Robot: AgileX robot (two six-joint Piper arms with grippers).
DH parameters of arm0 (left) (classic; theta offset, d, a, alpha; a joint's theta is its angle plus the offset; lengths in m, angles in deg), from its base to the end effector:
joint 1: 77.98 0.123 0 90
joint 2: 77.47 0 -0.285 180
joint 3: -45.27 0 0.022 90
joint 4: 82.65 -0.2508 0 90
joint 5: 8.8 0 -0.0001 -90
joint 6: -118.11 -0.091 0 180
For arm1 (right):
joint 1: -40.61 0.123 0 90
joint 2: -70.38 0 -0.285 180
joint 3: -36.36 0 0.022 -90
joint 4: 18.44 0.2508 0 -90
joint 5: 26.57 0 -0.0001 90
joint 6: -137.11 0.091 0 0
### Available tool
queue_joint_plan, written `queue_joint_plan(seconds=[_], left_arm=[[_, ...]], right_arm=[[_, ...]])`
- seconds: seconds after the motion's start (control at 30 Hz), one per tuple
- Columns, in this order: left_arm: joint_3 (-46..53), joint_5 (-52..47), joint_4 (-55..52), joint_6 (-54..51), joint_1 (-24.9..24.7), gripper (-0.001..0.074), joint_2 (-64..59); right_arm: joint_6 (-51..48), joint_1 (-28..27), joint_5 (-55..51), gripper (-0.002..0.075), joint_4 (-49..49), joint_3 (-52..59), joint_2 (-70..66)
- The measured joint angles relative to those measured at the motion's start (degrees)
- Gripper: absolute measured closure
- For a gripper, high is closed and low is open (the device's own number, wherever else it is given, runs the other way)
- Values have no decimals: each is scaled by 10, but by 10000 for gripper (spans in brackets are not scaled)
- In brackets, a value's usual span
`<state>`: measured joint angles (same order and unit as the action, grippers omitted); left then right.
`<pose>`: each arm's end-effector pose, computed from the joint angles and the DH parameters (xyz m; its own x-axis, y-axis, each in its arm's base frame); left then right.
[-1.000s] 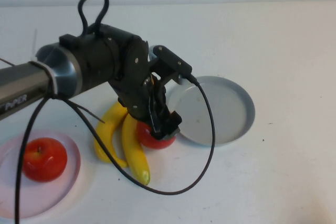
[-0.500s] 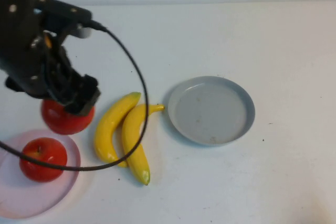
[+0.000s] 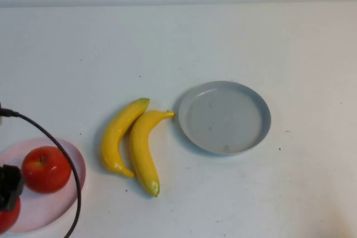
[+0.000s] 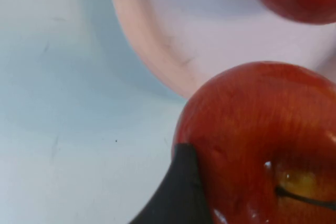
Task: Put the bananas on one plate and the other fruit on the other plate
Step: Put one type of fruit in the left plate
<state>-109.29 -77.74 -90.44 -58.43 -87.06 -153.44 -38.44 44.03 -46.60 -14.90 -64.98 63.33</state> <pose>0.1958 -0.0196 0.2825 -0.9744 0.1444 -0.1721 0.1243 0.9846 0.1227 0.0530 0.0051 0.1740 -0.2785 0.1189 -0.9530 -0.0427 0.9898 0.1359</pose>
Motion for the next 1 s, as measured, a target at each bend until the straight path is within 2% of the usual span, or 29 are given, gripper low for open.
queue_joint_plan(seconds=[0.17, 0.3, 0.57, 0.7, 0.77, 1.0], left_arm=[[72, 124, -1, -8, 16, 153, 1], [91, 190, -2, -21, 19, 154, 1], [91, 203, 5, -35, 23, 149, -34], [91, 205, 10, -35, 23, 72, -45], [91, 205, 10, -29, 23, 67, -46], [91, 194, 25, -25, 23, 67, 21]], right_arm=[[0, 0, 0, 743, 0, 0, 0], [0, 0, 0, 743, 0, 0, 0], [0, 0, 0, 743, 0, 0, 0], [0, 0, 0, 743, 0, 0, 0], [0, 0, 0, 743, 0, 0, 0], [0, 0, 0, 743, 0, 0, 0]])
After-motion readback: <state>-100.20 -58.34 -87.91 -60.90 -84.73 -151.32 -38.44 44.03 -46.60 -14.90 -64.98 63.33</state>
